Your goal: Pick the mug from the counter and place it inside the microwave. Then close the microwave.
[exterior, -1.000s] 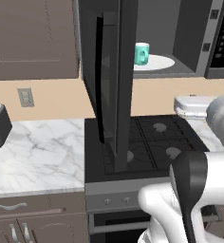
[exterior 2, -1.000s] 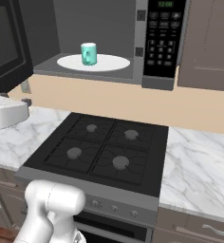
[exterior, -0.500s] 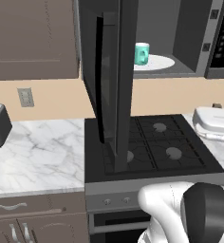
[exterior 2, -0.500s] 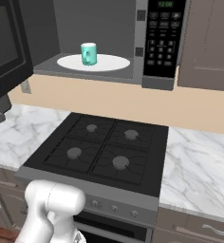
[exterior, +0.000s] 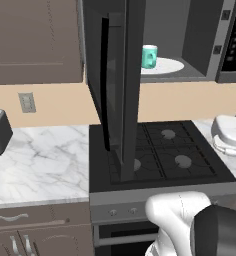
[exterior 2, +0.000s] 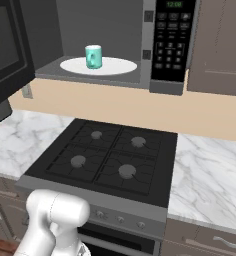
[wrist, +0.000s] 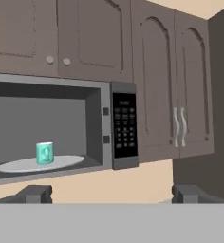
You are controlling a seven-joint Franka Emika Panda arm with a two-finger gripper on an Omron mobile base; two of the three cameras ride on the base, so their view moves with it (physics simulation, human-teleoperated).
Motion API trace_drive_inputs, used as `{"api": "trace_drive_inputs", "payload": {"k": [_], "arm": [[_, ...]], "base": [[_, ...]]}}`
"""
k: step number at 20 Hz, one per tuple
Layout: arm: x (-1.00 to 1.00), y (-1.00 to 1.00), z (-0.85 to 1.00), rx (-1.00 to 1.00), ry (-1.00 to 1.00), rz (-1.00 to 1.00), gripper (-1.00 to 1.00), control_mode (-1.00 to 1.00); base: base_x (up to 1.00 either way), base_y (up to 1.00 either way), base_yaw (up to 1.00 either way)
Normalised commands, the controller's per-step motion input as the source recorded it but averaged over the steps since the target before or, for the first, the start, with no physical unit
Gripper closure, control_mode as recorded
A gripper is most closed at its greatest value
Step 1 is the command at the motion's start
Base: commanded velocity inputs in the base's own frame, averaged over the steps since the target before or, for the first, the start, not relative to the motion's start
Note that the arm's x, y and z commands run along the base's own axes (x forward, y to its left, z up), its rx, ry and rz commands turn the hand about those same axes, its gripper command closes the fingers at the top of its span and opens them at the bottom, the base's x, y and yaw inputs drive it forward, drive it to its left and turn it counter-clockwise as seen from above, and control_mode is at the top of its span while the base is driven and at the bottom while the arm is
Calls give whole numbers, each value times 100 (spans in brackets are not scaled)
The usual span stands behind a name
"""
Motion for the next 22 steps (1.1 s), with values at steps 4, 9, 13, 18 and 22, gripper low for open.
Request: {"api": "trace_drive_inputs", "payload": {"k": [4,9,13,18,22], "arm": [[-23,29,0,0,-7,0,-100,-100],[-46,40,0,0,-7,0,-100,-100],[-38,35,0,0,-5,-5,-100,-100],[-30,27,0,0,-4,-9,-100,-100],[-10,32,0,0,0,-10,-100,-100]], "base": [[0,0,0],[0,0,0],[0,0,0],[0,0,0],[0,0,0]]}}
